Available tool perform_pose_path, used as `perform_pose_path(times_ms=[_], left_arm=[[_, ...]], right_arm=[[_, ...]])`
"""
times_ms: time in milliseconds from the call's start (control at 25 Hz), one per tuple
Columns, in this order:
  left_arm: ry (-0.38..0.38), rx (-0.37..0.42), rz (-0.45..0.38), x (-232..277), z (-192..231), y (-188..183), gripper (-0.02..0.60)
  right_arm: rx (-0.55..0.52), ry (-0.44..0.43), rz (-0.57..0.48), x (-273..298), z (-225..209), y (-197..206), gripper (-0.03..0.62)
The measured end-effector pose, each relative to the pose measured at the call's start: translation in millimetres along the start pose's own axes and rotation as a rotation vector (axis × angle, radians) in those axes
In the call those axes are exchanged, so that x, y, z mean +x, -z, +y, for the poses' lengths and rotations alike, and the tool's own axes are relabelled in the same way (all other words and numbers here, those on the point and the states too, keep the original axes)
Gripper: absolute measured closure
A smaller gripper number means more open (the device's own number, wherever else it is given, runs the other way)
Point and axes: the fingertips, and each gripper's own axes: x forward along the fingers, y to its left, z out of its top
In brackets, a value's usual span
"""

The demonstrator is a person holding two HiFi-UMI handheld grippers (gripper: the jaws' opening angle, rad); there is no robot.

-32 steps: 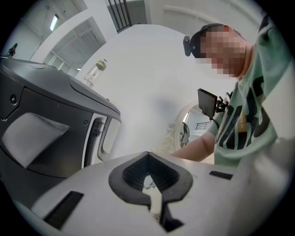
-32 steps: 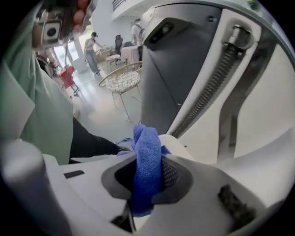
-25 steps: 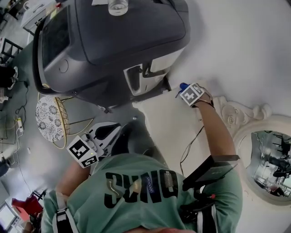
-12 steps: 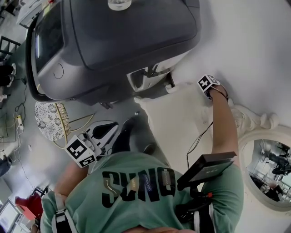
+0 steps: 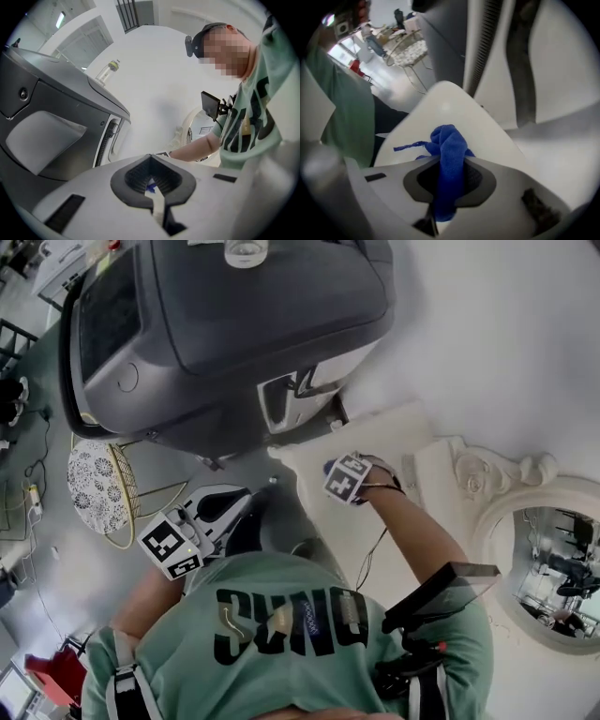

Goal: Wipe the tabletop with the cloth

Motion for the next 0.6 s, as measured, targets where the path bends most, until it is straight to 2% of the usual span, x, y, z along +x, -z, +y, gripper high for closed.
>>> perform_pose_path(times_ms=[120, 200, 280, 360, 400, 480, 600], left_arm=[[0.002, 0.013, -0.001, -1.8, -13.2, -0.1, 0.575], [-0.001, 0.018, 0.002, -3.7, -20.7, 2.8, 0.575], [-0.005, 0.015, 0.004, -5.8, -25.2, 6.0, 0.575], [-0.009, 0.009, 0.004, -7.7, -27.0, 8.0, 0.575], [-0.009, 0.006, 0.004, -8.1, -26.9, 8.3, 0.575], [-0.012, 0.003, 0.001, -7.8, -24.6, 8.2, 0.575], [-0.026, -0.01, 0.002, -7.7, -16.8, 11.0, 0.575]], right_arm=[[-0.121, -0.041, -0.086, -8.6, 68.7, -42.6, 0.533], [-0.174, -0.044, -0.119, -9.8, 91.8, -55.1, 0.533], [-0.172, -0.063, -0.148, -10.6, 98.6, -58.0, 0.533], [-0.117, -0.1, -0.191, -14.5, 90.7, -54.0, 0.533], [-0.076, -0.101, -0.205, -17.6, 75.8, -47.0, 0.533], [0.016, -0.037, -0.185, -25.0, 16.7, -18.1, 0.533], [0.124, 0.149, -0.016, -35.1, -106.8, 53.6, 0.533]])
